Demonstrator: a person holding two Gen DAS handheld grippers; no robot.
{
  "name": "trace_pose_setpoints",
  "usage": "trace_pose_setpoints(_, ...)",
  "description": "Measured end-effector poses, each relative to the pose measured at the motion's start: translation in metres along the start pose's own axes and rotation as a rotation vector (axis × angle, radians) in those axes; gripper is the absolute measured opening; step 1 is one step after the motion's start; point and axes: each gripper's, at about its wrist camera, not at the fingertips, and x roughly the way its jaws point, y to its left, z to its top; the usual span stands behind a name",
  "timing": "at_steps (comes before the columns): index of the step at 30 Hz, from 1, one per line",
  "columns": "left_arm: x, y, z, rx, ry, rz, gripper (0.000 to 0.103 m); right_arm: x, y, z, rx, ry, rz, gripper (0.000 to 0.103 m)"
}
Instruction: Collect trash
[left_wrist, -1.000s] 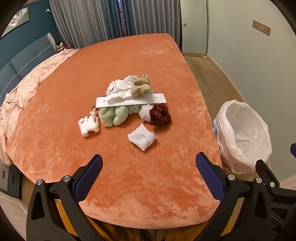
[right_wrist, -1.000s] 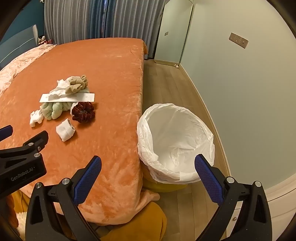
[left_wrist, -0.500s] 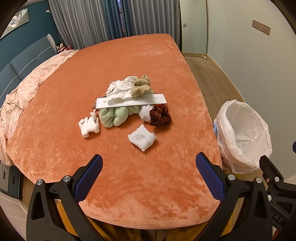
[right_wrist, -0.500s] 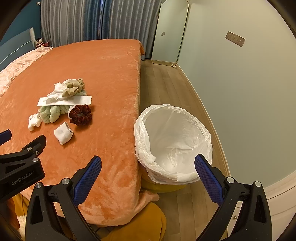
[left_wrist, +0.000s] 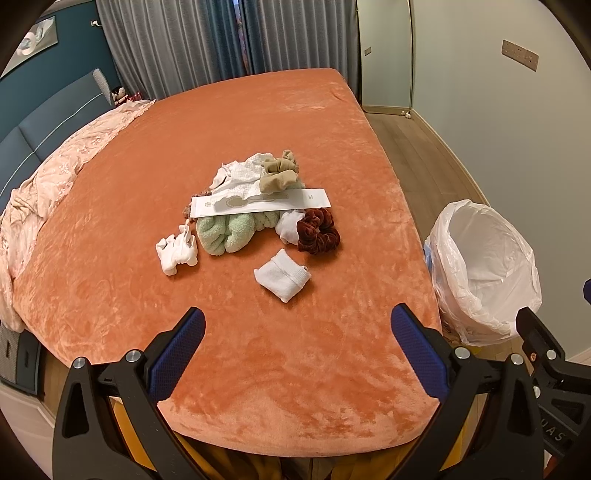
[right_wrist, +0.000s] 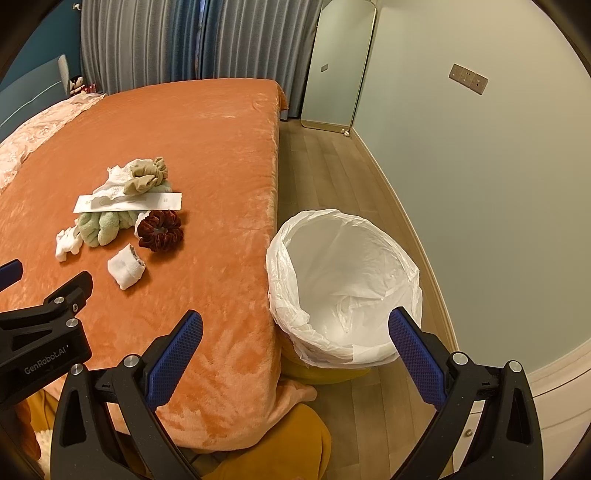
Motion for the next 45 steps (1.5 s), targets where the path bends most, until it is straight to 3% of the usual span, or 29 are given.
trace_pose_setpoints(45,-0.0062,0.0005,-0.0004,0.001,-0.001,-0.02,0.096,-0.0056,-0.0022,0.0025,0.007,-0.014,-0.026,0.096)
